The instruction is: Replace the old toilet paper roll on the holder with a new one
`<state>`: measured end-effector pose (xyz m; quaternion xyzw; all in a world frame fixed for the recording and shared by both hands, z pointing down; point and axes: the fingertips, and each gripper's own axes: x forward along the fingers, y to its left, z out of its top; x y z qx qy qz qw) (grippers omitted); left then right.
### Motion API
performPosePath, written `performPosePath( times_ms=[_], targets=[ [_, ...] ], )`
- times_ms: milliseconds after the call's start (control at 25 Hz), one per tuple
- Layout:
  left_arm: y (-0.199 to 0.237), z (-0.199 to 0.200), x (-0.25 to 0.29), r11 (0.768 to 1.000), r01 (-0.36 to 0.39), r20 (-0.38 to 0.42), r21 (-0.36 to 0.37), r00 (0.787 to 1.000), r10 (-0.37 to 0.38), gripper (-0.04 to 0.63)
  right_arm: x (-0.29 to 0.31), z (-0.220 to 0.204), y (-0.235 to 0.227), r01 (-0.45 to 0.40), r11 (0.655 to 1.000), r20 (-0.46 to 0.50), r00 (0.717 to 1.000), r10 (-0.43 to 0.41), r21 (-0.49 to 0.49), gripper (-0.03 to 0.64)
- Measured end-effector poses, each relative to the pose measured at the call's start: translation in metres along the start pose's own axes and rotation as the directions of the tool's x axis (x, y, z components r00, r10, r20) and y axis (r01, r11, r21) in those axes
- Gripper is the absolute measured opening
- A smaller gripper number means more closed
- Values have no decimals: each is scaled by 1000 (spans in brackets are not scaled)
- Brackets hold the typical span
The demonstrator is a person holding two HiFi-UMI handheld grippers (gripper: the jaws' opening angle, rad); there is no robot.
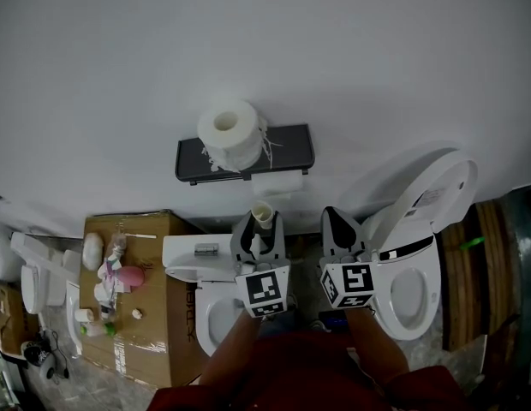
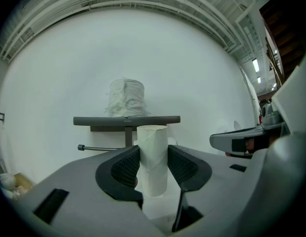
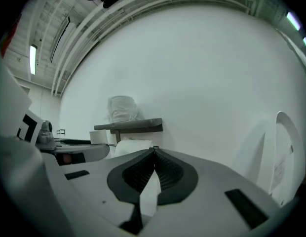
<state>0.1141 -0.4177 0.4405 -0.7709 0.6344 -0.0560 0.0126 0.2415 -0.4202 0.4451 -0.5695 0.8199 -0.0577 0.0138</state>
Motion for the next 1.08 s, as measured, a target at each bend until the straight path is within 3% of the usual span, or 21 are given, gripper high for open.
performPosePath(
  times_ms=[240,1080],
  targets=[
    [-5,-4,0,1000,8,-9,8,1000,-8,192,2,8,7,4,997,4,1000,-3,-79,17],
    [6,-9,2,1000,-8,-14,-13,1000,8,192,13,-1,15,-7,997,-17,1000,6,-75,17]
  ],
)
